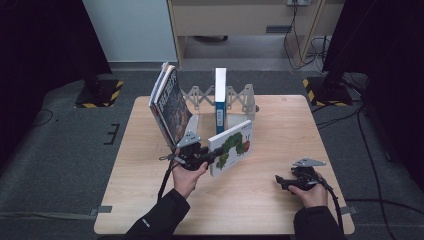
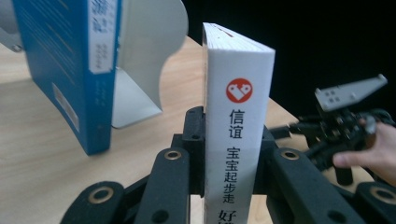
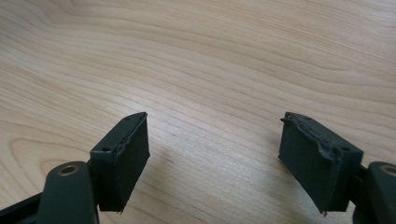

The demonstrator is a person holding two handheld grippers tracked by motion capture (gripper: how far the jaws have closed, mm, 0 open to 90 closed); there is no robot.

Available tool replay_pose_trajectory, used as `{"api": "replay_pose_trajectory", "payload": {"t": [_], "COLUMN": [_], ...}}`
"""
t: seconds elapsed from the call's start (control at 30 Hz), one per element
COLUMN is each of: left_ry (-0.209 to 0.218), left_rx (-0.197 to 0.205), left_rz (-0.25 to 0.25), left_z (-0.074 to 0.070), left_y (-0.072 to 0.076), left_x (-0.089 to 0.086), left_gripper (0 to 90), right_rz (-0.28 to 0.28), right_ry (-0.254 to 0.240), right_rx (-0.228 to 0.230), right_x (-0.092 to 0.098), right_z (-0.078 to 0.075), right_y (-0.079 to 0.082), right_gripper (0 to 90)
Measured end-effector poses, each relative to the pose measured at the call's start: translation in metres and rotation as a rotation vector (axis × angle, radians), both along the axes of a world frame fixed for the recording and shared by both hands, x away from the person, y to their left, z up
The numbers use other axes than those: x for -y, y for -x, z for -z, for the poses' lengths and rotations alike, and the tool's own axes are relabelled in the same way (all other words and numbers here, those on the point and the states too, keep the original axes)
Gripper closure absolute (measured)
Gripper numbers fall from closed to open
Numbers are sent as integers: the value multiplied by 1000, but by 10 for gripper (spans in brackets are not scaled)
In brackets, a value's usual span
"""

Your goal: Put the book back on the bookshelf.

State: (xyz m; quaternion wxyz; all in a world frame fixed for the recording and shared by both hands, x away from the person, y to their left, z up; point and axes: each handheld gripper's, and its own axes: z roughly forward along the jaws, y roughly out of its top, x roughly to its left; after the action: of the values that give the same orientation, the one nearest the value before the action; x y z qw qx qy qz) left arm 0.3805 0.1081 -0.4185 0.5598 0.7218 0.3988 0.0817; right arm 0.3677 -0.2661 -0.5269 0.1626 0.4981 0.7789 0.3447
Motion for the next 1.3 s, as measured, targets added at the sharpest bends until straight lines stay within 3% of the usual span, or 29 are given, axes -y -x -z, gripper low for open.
{"api": "replay_pose_trajectory", "payload": {"t": [0.27,0.43,0.53,0.8,1.1,1.3], "left_ry": [-17,-7,1,-53,-71,-59], "left_rx": [39,51,55,122,146,144], "left_rz": [-55,-94,-120,-153,-193,-224], "left_z": [-1,0,-1,-6,-2,3], "left_y": [-11,-16,-19,-22,-31,-37], "left_x": [10,13,13,31,45,50], "left_gripper": [746,746,746,746,746,746], "right_rz": [-7,-27,-20,-30,-33,-33], "right_ry": [40,77,69,60,59,59], "right_rx": [5,39,56,62,60,60], "right_x": [-4,-7,-9,-8,-8,-8], "right_z": [4,8,10,12,12,12], "right_y": [0,1,2,1,1,1], "right_gripper": [184,122,100,88,83,83]}}
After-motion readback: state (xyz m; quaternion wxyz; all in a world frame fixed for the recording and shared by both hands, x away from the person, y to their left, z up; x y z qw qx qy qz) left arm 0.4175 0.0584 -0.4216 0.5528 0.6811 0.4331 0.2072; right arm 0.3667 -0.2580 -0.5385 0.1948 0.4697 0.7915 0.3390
